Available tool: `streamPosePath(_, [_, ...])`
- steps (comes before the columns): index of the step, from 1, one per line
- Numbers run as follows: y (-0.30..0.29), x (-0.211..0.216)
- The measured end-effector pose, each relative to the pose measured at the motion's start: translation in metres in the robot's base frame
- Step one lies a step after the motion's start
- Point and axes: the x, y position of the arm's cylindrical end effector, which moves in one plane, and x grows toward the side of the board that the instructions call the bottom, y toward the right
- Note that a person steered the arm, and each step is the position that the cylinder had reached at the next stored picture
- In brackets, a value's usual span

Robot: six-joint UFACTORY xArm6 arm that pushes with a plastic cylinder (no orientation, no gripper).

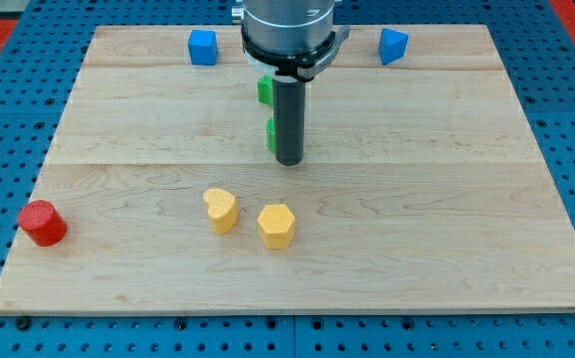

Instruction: Move yellow hexagon left to yellow heart

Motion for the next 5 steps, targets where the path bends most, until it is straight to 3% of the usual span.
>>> streamPosePath(1, [0.018, 0.063])
streamPosePath(2, [0.052, 0.160])
streamPosePath(3, [0.026, 0.178])
streamPosePath(5, [-0.007, 0.064])
